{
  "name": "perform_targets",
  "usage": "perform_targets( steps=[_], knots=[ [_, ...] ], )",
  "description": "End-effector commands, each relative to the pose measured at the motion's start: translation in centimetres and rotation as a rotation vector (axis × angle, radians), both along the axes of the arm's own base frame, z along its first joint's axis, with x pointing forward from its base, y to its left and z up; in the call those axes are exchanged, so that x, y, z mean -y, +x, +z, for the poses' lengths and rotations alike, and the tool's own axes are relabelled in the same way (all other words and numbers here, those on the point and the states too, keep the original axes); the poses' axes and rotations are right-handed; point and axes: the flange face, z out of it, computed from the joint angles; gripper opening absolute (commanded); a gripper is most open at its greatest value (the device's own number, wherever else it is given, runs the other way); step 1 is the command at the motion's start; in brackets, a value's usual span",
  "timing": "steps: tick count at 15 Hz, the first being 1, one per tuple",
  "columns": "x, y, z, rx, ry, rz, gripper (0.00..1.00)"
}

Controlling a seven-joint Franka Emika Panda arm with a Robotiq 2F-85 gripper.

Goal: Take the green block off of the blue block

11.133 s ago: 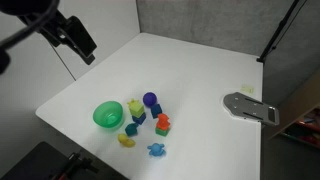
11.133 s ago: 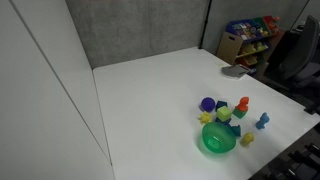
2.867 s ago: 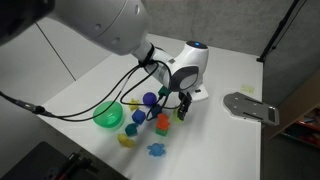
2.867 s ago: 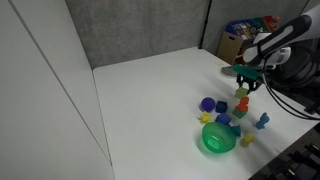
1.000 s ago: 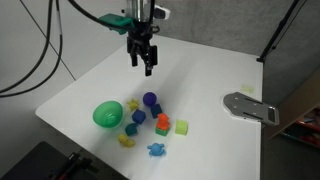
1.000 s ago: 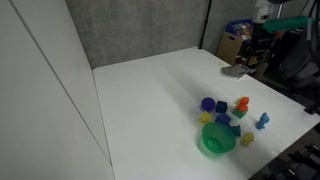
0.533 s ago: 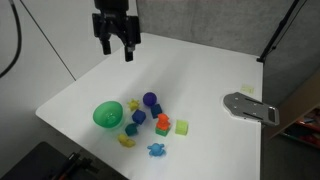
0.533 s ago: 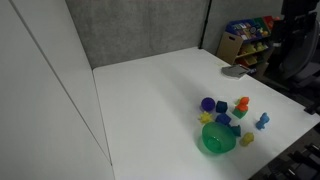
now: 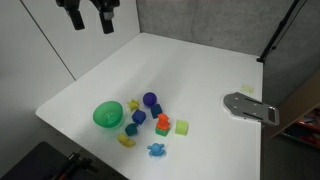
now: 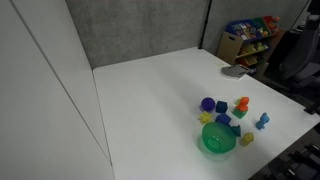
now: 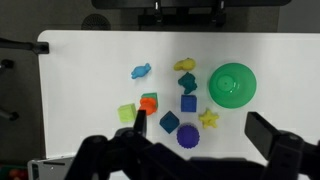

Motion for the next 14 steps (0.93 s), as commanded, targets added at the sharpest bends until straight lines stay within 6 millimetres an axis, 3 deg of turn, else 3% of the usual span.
perform_targets(
  steps=[1, 6, 11, 14],
  knots=[
    [-0.1, -3.2, 2.0, 0.092, 0.045, 0.026, 1.00],
    [-0.6, -5.2, 2.3, 0.186, 0.133, 0.002, 1.00],
    [-0.9, -5.7, 1.4, 0.216, 0.139, -0.010, 1.00],
    [-1.1, -5.0, 1.3, 0.185, 0.126, -0.007, 1.00]
  ],
)
